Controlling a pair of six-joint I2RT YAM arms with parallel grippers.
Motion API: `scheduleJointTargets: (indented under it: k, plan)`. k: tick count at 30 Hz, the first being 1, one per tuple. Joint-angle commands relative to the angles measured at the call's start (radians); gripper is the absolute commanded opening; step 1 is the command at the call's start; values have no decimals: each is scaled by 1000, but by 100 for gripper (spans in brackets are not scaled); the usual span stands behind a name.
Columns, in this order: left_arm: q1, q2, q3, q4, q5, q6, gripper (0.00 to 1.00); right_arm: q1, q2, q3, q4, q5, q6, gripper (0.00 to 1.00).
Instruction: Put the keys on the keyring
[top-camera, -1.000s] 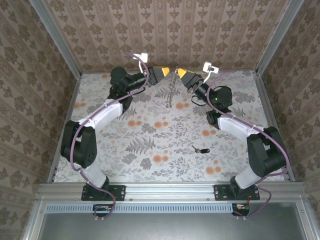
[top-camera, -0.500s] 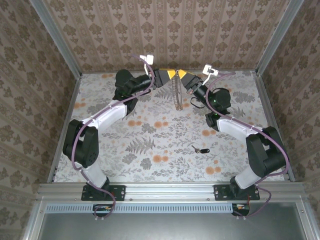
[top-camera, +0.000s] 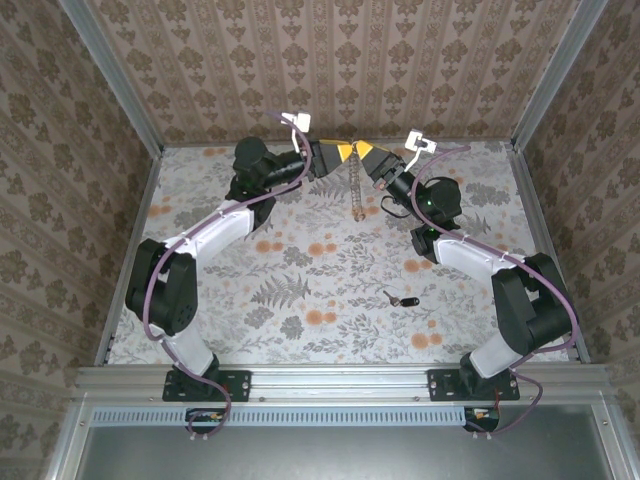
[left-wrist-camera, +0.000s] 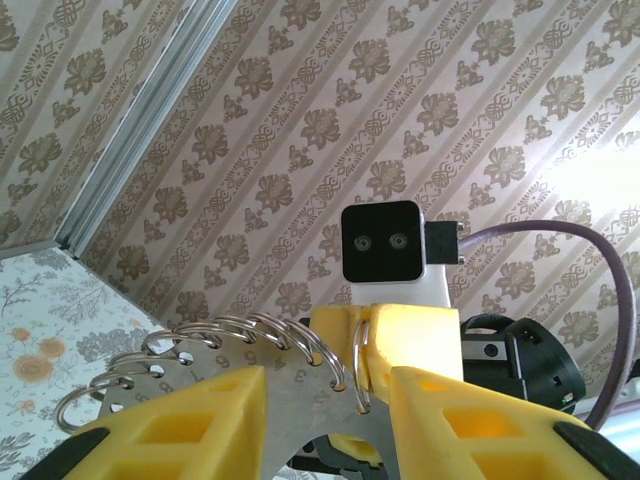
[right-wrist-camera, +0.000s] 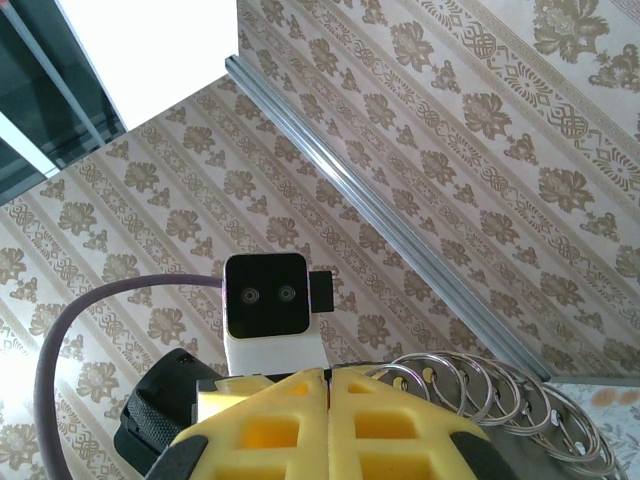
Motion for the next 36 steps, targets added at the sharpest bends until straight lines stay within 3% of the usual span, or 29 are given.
scheduleJointTargets:
  k: [1,21,36]
  plan:
    - [-13,-38,14,-26,4,62,38,9,-22,9,69,13,11,0]
    - [-21,-46,22,-13,-9,72,36,12,-4,5,69,7,17,0]
    - [-32,-22,36,36,-22,53,21,14,-5,-2,69,1,24,0]
